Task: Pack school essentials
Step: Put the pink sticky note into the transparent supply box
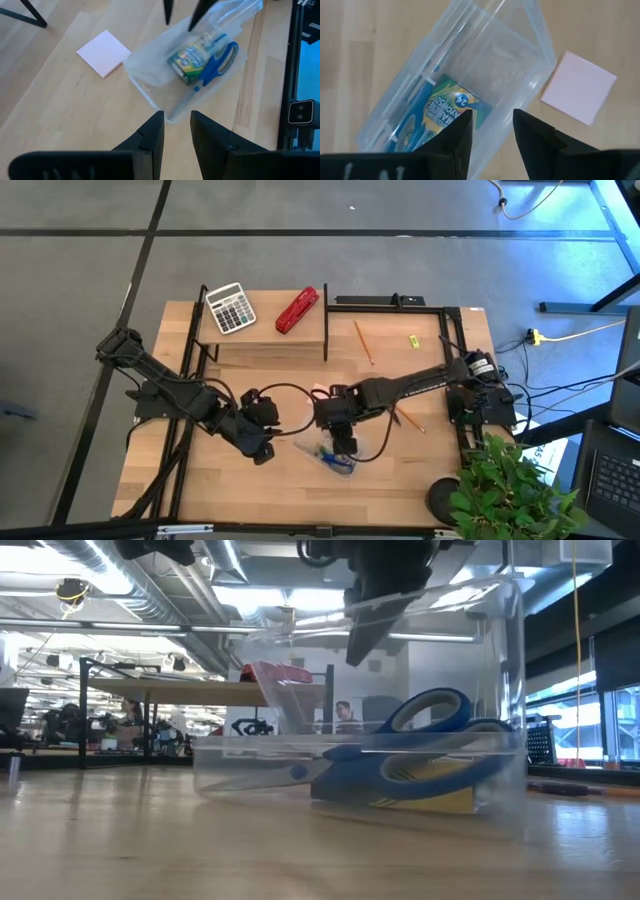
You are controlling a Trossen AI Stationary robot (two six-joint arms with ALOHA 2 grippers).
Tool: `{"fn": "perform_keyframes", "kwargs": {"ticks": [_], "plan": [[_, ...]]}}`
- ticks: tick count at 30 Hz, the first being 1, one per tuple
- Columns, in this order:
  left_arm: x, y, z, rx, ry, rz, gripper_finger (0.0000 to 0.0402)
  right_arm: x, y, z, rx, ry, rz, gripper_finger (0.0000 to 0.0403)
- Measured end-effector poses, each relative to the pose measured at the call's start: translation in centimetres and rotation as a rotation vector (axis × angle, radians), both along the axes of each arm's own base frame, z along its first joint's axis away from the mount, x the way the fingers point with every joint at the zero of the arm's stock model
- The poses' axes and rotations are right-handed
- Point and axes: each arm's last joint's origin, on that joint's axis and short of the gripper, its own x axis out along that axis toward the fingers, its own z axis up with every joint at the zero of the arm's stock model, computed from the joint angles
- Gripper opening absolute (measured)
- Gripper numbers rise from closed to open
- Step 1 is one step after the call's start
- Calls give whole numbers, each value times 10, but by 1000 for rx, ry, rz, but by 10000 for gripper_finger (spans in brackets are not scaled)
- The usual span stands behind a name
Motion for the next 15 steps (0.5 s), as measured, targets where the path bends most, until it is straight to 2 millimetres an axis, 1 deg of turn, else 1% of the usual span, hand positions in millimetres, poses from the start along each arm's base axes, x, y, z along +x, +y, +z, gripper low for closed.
{"fn": "perform_keyframes", "kwargs": {"ticks": [9,13,15], "plan": [[0,0,0,12,-7,9,88,-5,23,1,5,-14,67,145],[0,0,0,12,-7,9,88,-8,34,1,38,-4,102,145],[0,0,0,12,-7,9,88,-12,36,5,46,-5,108,145]]}}
